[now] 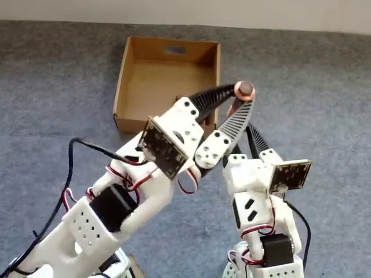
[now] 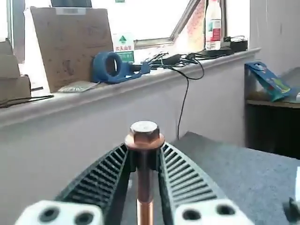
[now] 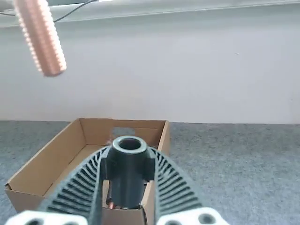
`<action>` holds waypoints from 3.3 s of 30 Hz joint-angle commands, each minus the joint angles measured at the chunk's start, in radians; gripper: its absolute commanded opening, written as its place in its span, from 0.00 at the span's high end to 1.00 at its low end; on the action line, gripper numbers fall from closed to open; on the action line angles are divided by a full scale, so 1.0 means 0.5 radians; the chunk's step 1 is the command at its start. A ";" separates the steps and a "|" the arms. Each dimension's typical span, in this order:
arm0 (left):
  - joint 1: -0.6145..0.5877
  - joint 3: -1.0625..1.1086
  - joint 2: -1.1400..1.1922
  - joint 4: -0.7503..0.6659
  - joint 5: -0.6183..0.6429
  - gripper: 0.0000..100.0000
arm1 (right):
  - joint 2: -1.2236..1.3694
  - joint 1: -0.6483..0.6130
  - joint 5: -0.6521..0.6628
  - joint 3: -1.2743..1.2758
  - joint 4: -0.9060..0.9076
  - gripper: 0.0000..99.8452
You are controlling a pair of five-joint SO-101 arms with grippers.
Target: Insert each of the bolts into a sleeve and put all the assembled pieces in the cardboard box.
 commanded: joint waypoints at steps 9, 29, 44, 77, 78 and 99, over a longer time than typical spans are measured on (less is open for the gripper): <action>-0.146 -0.348 0.462 -0.037 0.298 0.99 | -0.020 0.014 -0.015 -0.008 -0.057 0.99; -0.146 -0.207 0.535 -0.037 0.301 0.99 | -0.020 0.017 -0.015 -0.008 -0.057 0.99; -0.063 -0.204 0.649 -0.043 0.301 0.99 | -0.020 0.017 -0.015 -0.005 -0.057 0.99; -0.164 -0.008 0.428 0.457 0.301 0.99 | -0.020 0.020 -0.015 0.035 -0.060 0.99; -0.164 -0.005 0.428 0.457 0.301 0.99 | -0.020 0.020 -0.015 0.035 -0.060 0.99; -0.287 -0.127 0.226 0.914 0.614 0.85 | -0.020 0.020 -0.015 0.038 -0.060 0.99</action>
